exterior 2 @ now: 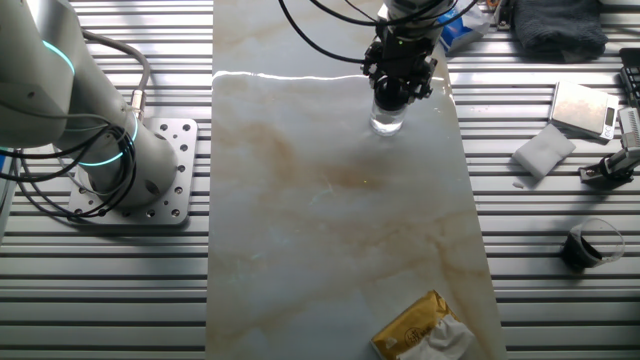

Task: Screw the lid onto the jar

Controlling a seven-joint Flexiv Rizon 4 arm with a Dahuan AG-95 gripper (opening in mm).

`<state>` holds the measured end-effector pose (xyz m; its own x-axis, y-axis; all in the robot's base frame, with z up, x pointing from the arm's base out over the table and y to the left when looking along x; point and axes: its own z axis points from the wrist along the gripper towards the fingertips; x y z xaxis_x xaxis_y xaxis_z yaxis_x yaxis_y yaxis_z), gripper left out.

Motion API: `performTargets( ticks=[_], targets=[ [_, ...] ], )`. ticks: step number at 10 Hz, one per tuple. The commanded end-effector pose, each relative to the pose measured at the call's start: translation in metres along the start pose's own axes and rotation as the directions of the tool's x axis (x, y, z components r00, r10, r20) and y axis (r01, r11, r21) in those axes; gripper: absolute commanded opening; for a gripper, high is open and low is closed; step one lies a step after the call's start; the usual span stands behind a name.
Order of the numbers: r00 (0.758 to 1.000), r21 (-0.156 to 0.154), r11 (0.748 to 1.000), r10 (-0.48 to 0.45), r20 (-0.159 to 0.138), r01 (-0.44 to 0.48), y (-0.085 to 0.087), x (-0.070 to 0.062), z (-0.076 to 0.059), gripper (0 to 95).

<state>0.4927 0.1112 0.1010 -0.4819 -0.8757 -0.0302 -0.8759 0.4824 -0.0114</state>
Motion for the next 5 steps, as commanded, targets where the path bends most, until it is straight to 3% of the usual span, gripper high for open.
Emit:
performTargets(
  ticks=[1,5],
  targets=[
    [1.0,0.001,1.0,0.002,0.002,-0.002,0.0004,-0.0002,0.001,57.0],
    [1.0,0.003,1.0,0.022,0.004,-0.022,0.0007,-0.0005,0.0029,57.0]
  ],
)
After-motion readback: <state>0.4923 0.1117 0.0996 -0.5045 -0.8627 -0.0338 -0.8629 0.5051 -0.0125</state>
